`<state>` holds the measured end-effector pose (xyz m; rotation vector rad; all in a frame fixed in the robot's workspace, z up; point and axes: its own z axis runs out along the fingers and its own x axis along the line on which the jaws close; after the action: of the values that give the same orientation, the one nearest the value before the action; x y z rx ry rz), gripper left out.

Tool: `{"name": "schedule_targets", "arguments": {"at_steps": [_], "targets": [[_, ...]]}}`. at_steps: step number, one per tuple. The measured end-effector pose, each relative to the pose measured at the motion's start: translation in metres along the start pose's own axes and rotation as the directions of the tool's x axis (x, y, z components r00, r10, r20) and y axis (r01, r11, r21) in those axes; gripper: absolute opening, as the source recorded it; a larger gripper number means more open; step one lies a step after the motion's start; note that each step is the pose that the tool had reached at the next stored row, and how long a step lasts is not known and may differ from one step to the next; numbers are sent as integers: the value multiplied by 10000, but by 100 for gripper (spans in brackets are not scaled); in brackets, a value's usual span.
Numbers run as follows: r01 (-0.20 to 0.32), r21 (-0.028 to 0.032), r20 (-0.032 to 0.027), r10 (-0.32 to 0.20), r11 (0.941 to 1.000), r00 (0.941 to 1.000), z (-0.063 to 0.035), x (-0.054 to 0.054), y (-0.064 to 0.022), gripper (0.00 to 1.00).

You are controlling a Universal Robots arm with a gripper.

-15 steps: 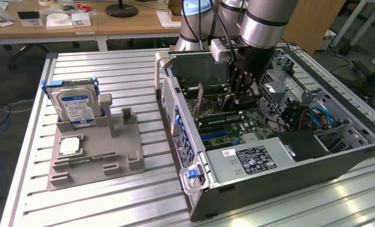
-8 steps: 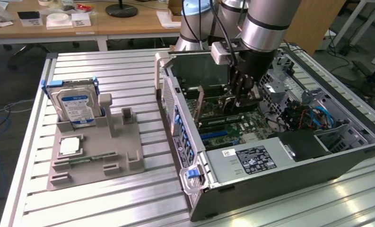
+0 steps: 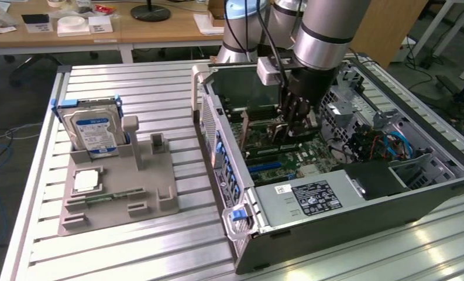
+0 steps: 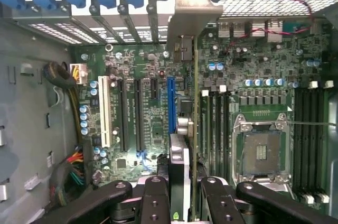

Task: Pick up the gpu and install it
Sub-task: 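Insert the gpu into the slot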

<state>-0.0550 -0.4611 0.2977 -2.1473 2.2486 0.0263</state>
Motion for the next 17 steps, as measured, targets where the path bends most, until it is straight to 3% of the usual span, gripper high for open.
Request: {"name": "schedule_targets", "arguments": {"at_steps": [3,17], "targets": [[-1,0,1,1,10000,10000,15,60,1,28],[-1,1,0,1,10000,10000,246,79,86,28]]}}
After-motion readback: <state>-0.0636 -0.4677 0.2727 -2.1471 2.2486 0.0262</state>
